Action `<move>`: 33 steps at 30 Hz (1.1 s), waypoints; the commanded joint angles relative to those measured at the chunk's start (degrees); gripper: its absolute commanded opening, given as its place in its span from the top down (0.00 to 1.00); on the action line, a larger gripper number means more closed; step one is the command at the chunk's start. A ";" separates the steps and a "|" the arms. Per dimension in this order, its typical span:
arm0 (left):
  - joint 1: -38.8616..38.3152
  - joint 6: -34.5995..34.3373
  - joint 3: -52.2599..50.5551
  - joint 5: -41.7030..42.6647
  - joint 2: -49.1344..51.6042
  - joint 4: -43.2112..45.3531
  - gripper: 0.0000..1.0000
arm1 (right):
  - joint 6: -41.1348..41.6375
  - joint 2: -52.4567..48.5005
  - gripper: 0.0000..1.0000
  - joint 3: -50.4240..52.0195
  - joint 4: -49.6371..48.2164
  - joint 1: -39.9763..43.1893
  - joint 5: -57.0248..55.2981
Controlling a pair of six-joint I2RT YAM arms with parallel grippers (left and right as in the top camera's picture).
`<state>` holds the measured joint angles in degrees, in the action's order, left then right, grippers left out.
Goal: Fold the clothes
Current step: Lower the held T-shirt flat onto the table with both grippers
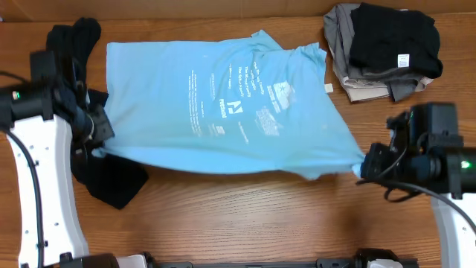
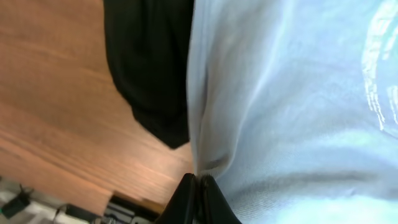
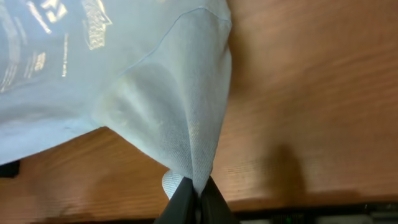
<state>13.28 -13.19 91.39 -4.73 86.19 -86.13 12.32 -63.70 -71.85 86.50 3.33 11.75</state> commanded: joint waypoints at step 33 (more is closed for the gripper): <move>2.08 -10.21 -22.99 -7.21 16.70 48.19 0.96 | -7.87 -30.75 0.96 1.77 -35.91 -1.81 5.07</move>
<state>15.49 -22.41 68.69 -11.40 100.36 -39.92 5.96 -92.88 -70.11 52.45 2.52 15.94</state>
